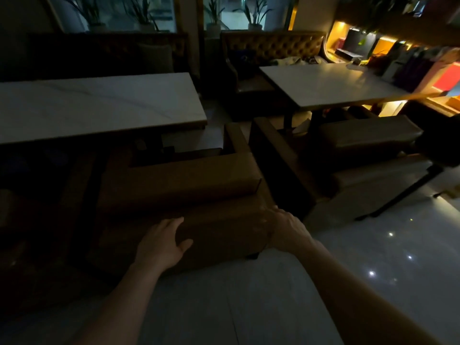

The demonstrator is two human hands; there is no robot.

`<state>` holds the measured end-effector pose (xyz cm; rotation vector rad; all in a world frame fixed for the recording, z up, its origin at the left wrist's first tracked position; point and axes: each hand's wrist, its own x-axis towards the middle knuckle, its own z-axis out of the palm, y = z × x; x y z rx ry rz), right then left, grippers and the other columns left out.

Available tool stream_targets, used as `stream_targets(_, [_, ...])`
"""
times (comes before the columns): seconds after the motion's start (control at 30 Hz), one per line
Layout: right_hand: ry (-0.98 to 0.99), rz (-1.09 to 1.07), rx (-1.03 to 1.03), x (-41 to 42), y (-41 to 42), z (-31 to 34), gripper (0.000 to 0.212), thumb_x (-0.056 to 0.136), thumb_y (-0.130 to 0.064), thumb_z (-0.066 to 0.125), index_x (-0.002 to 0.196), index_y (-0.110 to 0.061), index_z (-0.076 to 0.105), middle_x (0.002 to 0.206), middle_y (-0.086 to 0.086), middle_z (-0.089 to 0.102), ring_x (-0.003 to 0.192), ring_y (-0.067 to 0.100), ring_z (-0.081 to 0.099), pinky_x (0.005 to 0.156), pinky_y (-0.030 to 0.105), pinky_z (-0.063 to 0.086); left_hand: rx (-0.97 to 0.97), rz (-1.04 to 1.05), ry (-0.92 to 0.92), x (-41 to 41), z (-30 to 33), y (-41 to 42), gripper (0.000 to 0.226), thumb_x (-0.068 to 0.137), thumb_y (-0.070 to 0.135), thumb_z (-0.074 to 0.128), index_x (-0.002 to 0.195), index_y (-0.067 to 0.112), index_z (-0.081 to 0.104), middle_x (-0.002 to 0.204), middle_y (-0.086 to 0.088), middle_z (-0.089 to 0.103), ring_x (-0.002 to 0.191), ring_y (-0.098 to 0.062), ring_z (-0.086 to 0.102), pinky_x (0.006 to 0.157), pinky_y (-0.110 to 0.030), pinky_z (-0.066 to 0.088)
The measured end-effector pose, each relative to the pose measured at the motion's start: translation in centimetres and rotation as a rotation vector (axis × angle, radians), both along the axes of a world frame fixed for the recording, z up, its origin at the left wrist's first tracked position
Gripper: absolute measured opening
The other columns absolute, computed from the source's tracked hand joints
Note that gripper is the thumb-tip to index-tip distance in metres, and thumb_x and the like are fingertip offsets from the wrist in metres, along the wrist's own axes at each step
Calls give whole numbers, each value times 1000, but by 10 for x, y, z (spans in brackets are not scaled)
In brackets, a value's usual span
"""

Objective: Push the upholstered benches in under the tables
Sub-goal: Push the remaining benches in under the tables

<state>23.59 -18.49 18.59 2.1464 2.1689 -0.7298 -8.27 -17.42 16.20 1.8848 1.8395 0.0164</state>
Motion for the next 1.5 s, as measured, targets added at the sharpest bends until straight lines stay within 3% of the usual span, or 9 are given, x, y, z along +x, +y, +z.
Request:
stream_targets(0.13, [8,-8,27,58,-8,5,55,90,-52,53,142,-37,44,141,8,47,126,31,51,100,46,47,26,-45,26,69,14,0,75,88,65,53,151,41,21,158,8,25,143,-19,28,110,-43,36])
stream_targets(0.3, [-22,-58,89,147,-11,13,77,89,-64,53,155,-34,25,155,9,34,139,32,38,110,46,39,138,-122,26,183,33,5,75,88,67,50,152,39,21,158,10,25,142,-20,28,111,-43,35])
stream_targets(0.53, [-51,-125,143,272,-26,19,67,90,-52,54,151,-32,33,147,5,44,133,30,45,103,42,45,162,-268,-22,317,39,22,77,88,64,53,153,38,19,159,10,22,143,-19,25,112,-41,31])
stream_targets(0.73, [-89,-229,165,357,-17,10,77,92,-50,60,157,-35,22,158,3,33,142,27,37,112,40,38,161,-363,-46,411,26,61,79,86,68,52,153,40,19,159,10,22,143,-20,25,111,-41,33])
stream_targets(1.0, [-113,-311,72,480,46,-16,83,90,-68,51,158,-33,18,165,7,21,150,28,25,118,44,33,75,-421,-134,557,-18,147,83,85,66,58,153,38,20,159,9,25,143,-17,26,115,-42,28])
stream_targets(1.5, [-147,-296,-103,669,200,-60,86,89,-66,54,158,-33,14,166,12,13,152,31,18,121,47,26,-40,-358,-139,725,-60,281,98,76,71,65,154,40,14,160,8,21,144,-18,25,116,-43,28])
